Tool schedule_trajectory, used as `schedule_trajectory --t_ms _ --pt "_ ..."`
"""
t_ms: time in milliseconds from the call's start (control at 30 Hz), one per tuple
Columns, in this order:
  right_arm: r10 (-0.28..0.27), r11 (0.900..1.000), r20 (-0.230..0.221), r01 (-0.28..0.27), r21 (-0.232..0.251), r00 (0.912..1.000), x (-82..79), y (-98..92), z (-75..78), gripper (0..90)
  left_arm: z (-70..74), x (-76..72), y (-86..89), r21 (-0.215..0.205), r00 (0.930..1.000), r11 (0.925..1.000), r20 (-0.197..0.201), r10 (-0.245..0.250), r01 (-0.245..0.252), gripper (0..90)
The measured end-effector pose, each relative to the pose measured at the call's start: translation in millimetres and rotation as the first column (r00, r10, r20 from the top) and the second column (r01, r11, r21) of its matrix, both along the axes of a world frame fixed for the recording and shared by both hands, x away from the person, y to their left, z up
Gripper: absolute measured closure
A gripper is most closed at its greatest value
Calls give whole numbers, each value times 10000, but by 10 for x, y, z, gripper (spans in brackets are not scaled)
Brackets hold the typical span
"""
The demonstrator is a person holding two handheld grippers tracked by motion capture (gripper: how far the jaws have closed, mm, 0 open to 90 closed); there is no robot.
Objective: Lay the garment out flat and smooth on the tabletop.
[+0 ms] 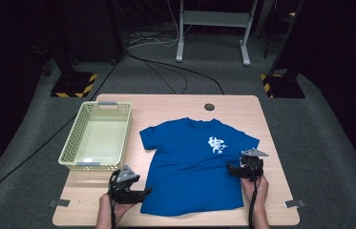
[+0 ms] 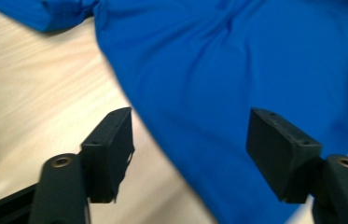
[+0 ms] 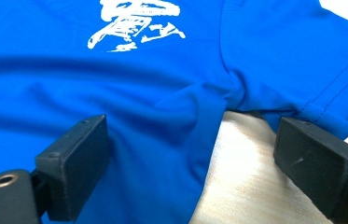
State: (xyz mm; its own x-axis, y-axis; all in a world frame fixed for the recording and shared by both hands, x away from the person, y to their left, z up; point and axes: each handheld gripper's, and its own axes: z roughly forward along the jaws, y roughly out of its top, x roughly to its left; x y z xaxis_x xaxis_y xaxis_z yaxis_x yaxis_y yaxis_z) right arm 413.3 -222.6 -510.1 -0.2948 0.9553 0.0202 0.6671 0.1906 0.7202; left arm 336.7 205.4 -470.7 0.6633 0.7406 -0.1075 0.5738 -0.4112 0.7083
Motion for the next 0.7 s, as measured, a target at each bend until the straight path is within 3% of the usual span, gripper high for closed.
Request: schedule_trajectory --t_ms 133,300,567,633,700 --pt "-35 10000 2 35 0 10000 -10 -12 0 96 -241 81 -123 674 10000 9977 -68 -37 41 274" --pt "-121 9999 -15 121 -13 9999 -68 -54 1 93 -335 -65 -103 693 9991 9976 430 50 -79 252" --pt "-18 10000 -43 18 7 10000 -154 -215 3 81 -376 -243 -148 389 9970 9992 767 -120 91 233" --pt "100 9999 -79 -100 67 9999 -165 -253 2 49 -376 -208 -112 100 9985 9999 534 -73 68 198" --pt "0 9990 -59 3 457 10000 -193 -318 8 40 -376 -166 -58 -249 9989 9995 417 227 -217 145"
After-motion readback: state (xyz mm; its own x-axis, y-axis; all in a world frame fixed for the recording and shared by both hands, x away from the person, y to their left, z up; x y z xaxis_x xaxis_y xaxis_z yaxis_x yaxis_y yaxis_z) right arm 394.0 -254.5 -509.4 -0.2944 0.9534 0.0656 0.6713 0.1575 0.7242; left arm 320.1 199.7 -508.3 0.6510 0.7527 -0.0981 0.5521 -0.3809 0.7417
